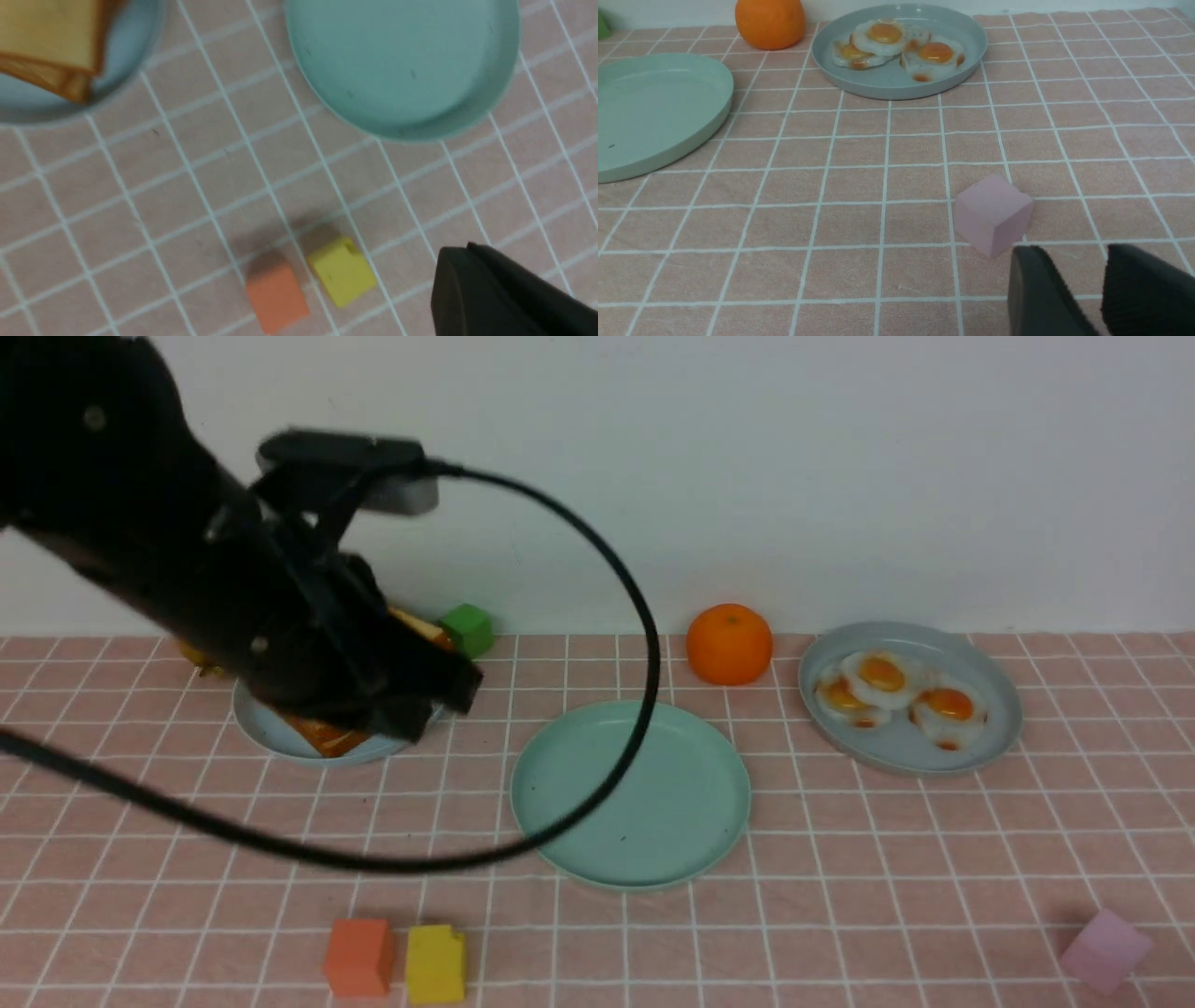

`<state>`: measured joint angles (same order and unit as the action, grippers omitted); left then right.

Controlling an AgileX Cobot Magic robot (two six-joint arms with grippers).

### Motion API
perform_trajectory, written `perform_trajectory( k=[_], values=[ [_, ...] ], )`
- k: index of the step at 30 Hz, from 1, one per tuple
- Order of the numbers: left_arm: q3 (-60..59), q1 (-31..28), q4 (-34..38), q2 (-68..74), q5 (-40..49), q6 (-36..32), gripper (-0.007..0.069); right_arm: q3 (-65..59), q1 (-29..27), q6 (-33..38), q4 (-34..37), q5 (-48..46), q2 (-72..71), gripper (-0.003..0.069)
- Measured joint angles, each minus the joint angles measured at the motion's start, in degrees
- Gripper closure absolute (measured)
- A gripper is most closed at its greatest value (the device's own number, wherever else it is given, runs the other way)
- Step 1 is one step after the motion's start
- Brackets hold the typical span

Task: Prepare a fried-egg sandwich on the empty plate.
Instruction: Use the left arm to grab a slice of bread

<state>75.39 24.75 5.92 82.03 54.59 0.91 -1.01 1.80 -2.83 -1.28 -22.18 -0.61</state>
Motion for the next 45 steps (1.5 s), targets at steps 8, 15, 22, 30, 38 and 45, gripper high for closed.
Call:
perform_trajectory(
  k=[8, 15, 22, 30, 38, 45],
  values=[
    [1.4, 0.0, -3.6, 0.2, 5.6, 3.7, 0.0637, -0.6, 0.0, -7.5, 8.8, 8.8, 0.0, 0.0418],
    [1.4, 0.0, -9.6, 0.2, 6.6, 4.0, 0.0637, -0.5, 0.0, -16.9, 21.1, 25.0, 0.0, 0.0418],
    [4.0, -4.8, -9.3, 4.5, 5.9, 6.6, 0.0637, 20.2, 2.9, -13.7, 15.7, 0.9, 7.9, 0.0543],
    [12.3, -7.7, -9.2, 18.7, 5.6, 5.9, 0.0637, 58.1, 11.3, 8.1, 13.4, -41.6, 31.5, 0.0657],
    [28.1, -9.5, -9.0, 32.0, 7.7, 4.8, 0.0589, 67.0, 20.3, 16.0, 19.5, -46.4, 37.3, 0.0657],
    [33.6, -11.8, -9.9, 39.3, 9.0, 4.0, 0.0335, 66.9, 21.0, 16.7, 20.2, -46.2, 37.3, 0.0652]
  ],
)
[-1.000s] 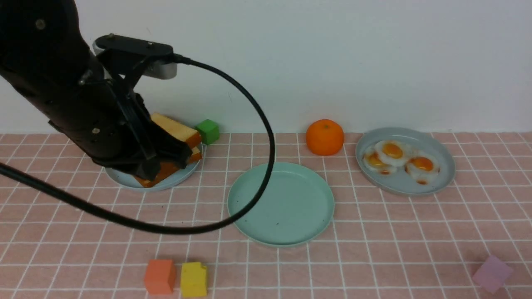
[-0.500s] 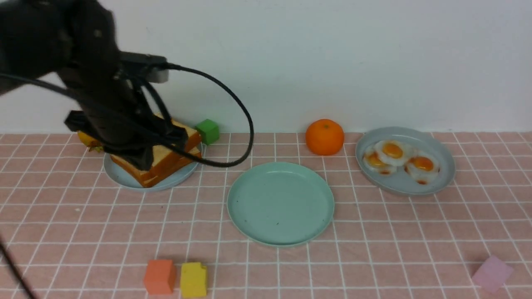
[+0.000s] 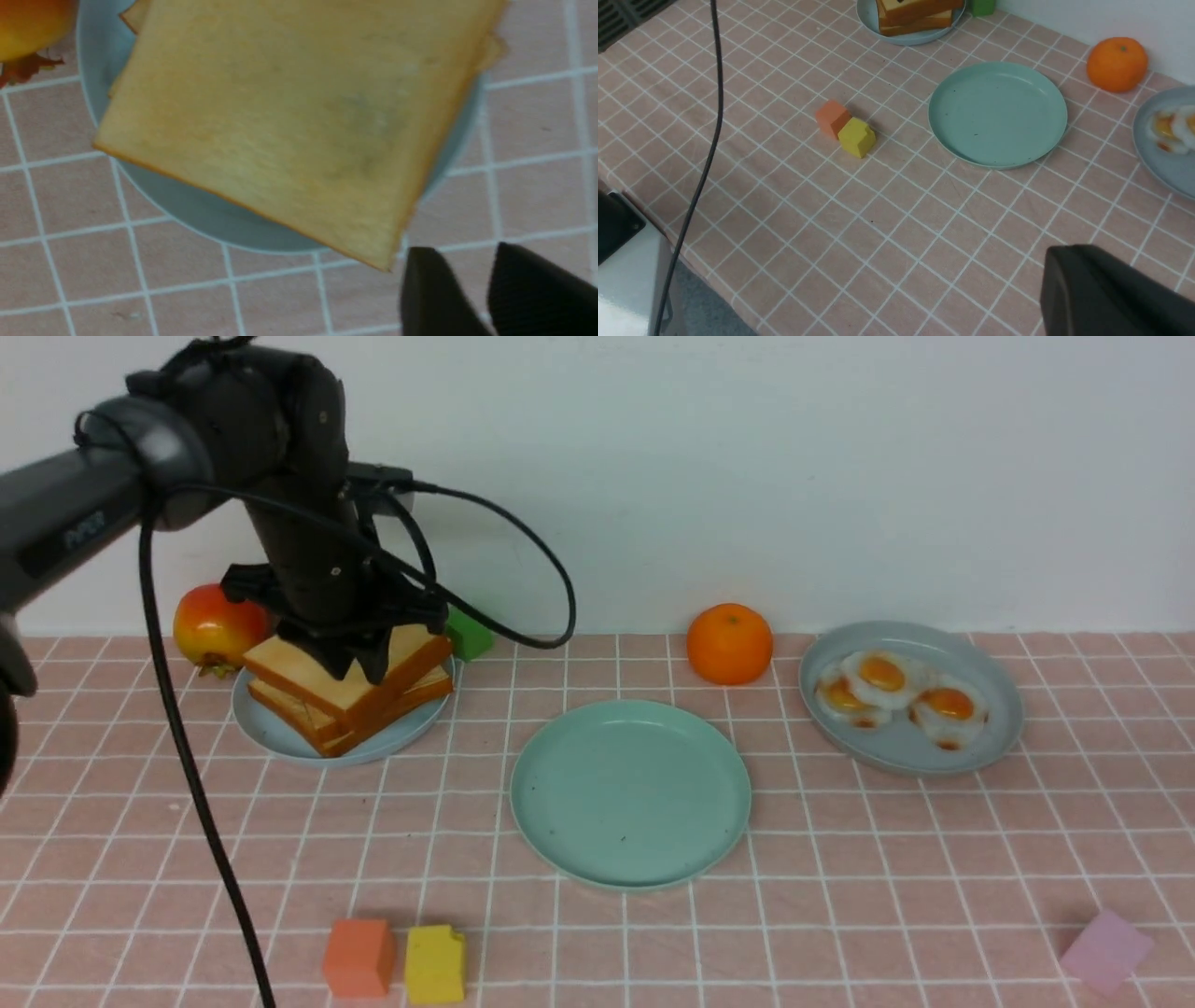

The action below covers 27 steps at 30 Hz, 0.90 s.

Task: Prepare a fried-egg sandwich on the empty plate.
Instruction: Use the left arm to grab a slice of bread

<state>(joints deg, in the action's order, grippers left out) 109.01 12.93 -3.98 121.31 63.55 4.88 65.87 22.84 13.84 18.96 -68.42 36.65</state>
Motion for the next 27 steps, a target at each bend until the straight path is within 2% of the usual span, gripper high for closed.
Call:
perform_trajectory(
  k=[4, 8, 12, 20, 27],
  values=[
    [0.1, 0.0, -0.4, 1.3, -4.0, -2.1, 0.0225, -1.0, 0.0, 0.0, 1.3, 0.1, 0.0, 0.0651],
    [0.1, 0.0, -1.5, 3.0, -7.4, -6.1, 0.0211, -1.8, 0.0, 0.0, 2.0, 0.6, 0.0, 0.0649],
    [0.1, 0.0, -4.4, 4.9, -9.2, -7.1, 0.0226, -2.0, 0.0, 0.0, 2.8, 0.8, 0.0, 0.0648],
    [0.7, 0.2, -6.9, 6.5, -9.8, -7.1, 0.0342, -2.1, 0.1, 0.0, 3.2, 1.0, 0.0, 0.0643],
    [1.1, 0.4, -5.8, 6.7, -10.0, -7.4, 0.0593, -2.1, 0.1, 0.0, 3.2, 1.4, 0.0, 0.064]
  ],
)
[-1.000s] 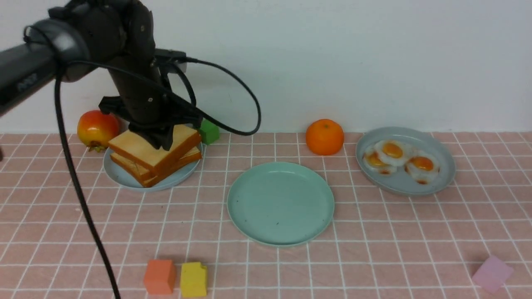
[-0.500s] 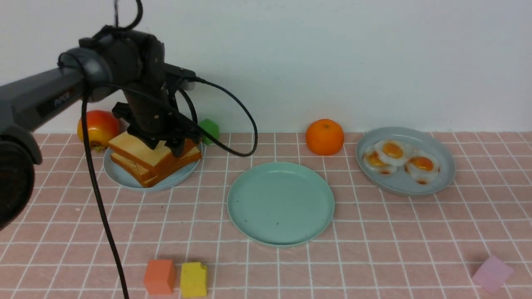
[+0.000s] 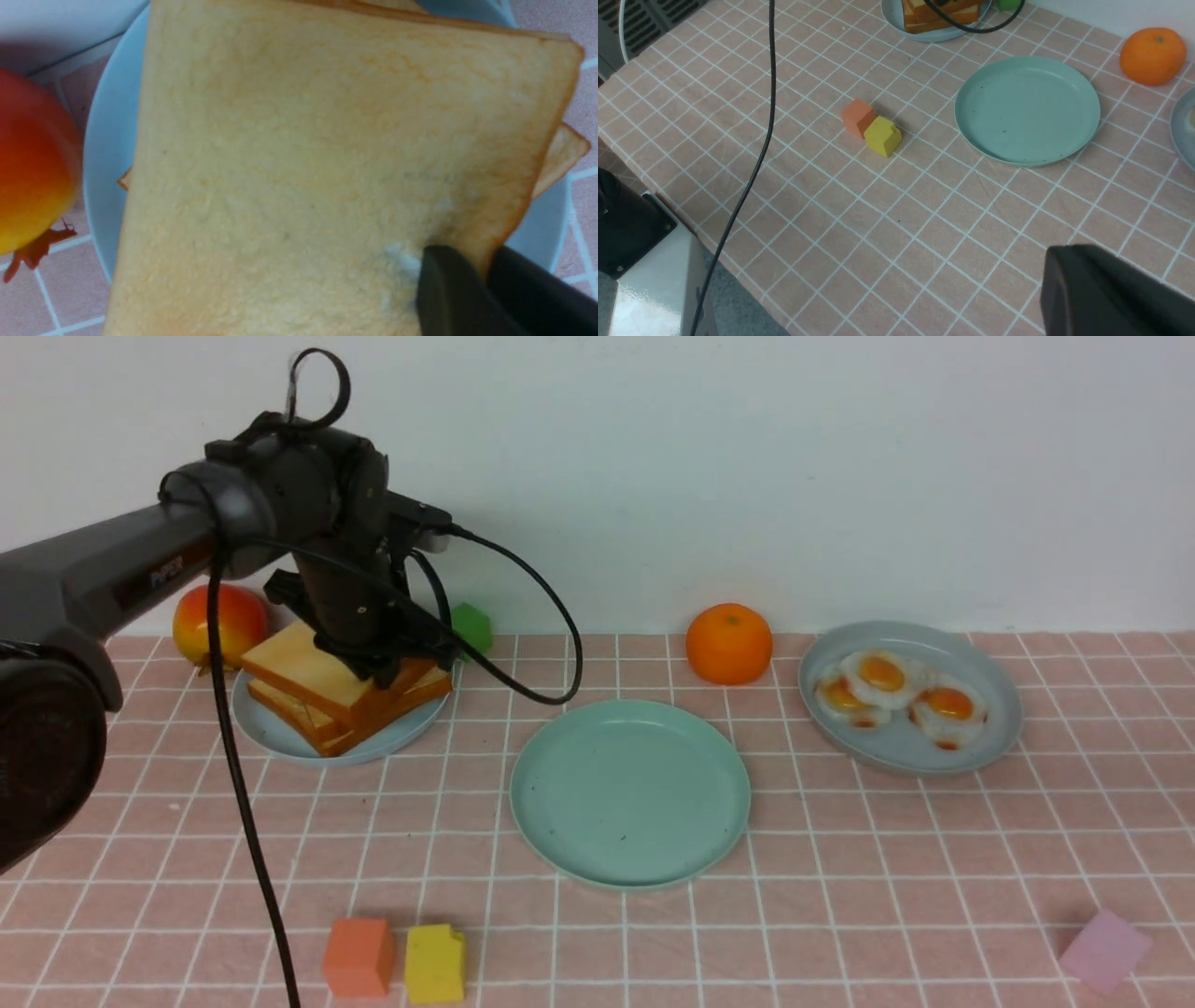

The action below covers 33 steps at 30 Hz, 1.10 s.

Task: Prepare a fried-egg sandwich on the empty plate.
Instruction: Use the left arm to grab a slice of bread, then use the left arm to put a slice of bread into the empty plate in the middle

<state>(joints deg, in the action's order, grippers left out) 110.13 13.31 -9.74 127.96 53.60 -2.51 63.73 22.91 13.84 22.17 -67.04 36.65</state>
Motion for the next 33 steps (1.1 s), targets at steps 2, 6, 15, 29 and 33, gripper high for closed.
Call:
perform_trajectory(
  k=[2, 6, 15, 29, 33],
  values=[
    [0.0, 0.0, 0.1, -0.1, -0.1, -0.1, 0.061, 0.0, 0.0, 0.0, 0.0, 0.0, 0.0, 0.0638],
    [0.0, 0.0, 0.4, -1.8, 0.0, -0.1, 0.061, 0.0, 0.0, 0.0, 0.1, 0.0, 0.0, 0.0634],
    [-0.3, 7.9, 0.4, -12.0, 1.6, -0.1, 0.061, 0.0, 0.0, 0.0, -1.3, 0.1, 0.0, 0.0629],
    [-1.8, 28.1, 1.4, -2.9, 4.7, -0.1, 0.061, 0.0, 0.0, 0.0, -3.3, -3.4, -0.1, 0.0627],
    [-1.8, 28.3, 0.2, -1.1, 3.1, -0.1, 0.061, 0.0, 0.0, 0.0, -3.3, -4.0, -0.1, 0.0627]
  ],
)
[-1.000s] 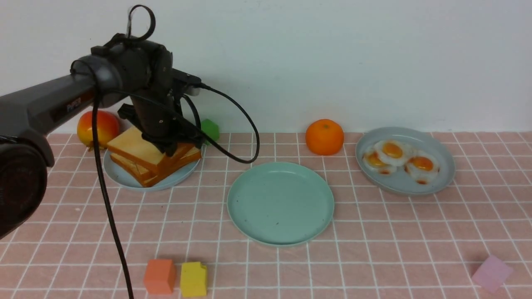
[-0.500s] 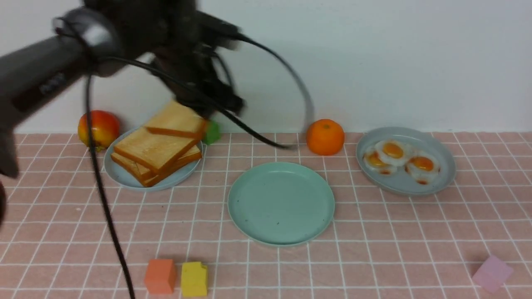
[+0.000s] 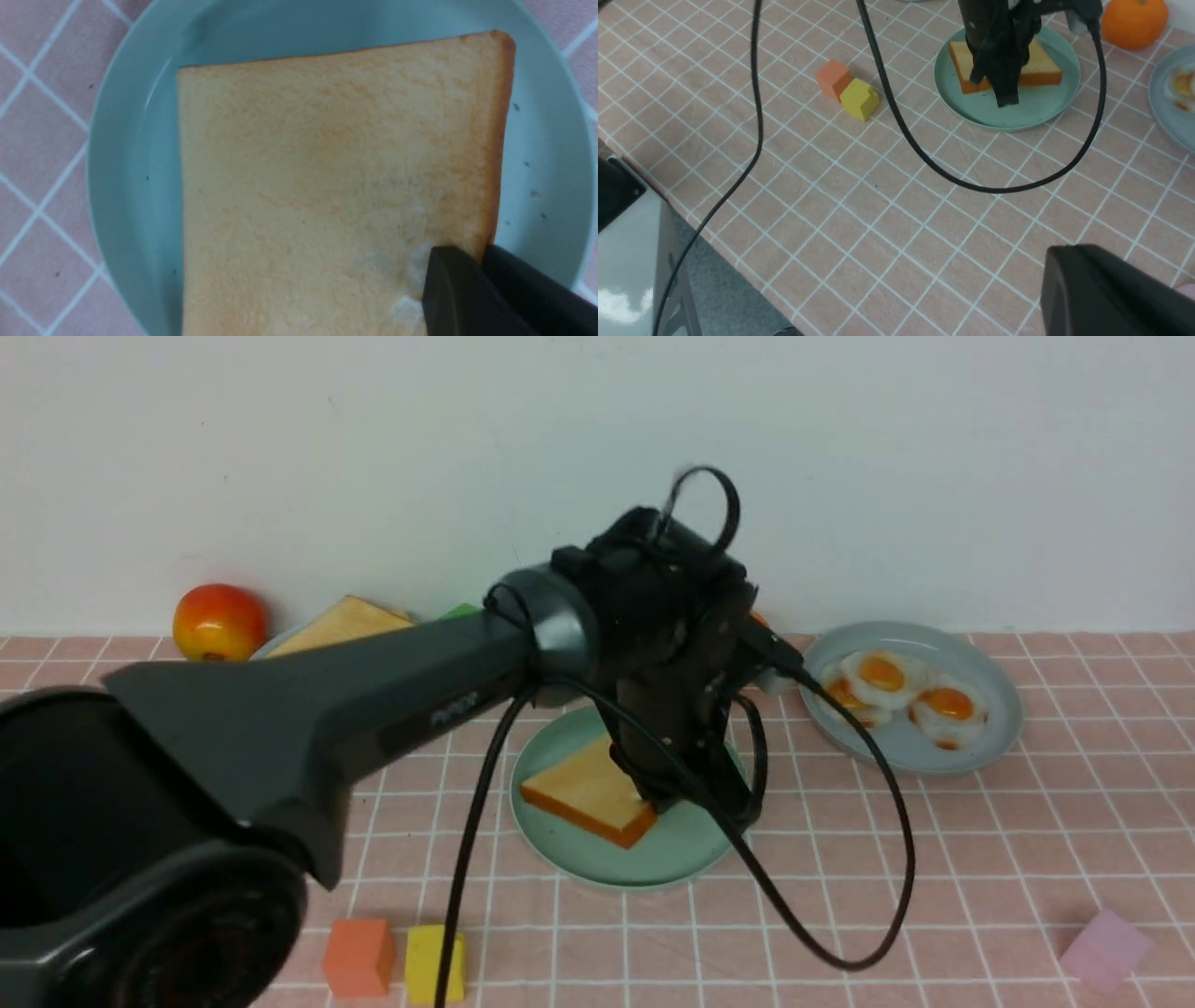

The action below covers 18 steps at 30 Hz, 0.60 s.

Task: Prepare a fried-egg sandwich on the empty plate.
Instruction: Use the left arm to put a slice of bread into the empty plate in the middle

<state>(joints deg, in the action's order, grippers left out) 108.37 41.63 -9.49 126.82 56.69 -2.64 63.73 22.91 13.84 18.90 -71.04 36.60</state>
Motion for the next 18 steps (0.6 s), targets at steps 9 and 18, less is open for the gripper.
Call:
perform_trajectory(
  k=[9, 18],
  values=[
    [0.0, 0.0, 0.3, 0.8, -1.7, 0.2, 0.0571, 0.0, 0.0, 0.0, 0.8, -0.9, -1.2, 0.0627],
    [0.1, 0.0, 3.4, -1.1, -0.6, 0.3, 0.0272, 0.0, 0.0, 0.0, 1.2, -1.7, -1.7, 0.0624]
  ],
)
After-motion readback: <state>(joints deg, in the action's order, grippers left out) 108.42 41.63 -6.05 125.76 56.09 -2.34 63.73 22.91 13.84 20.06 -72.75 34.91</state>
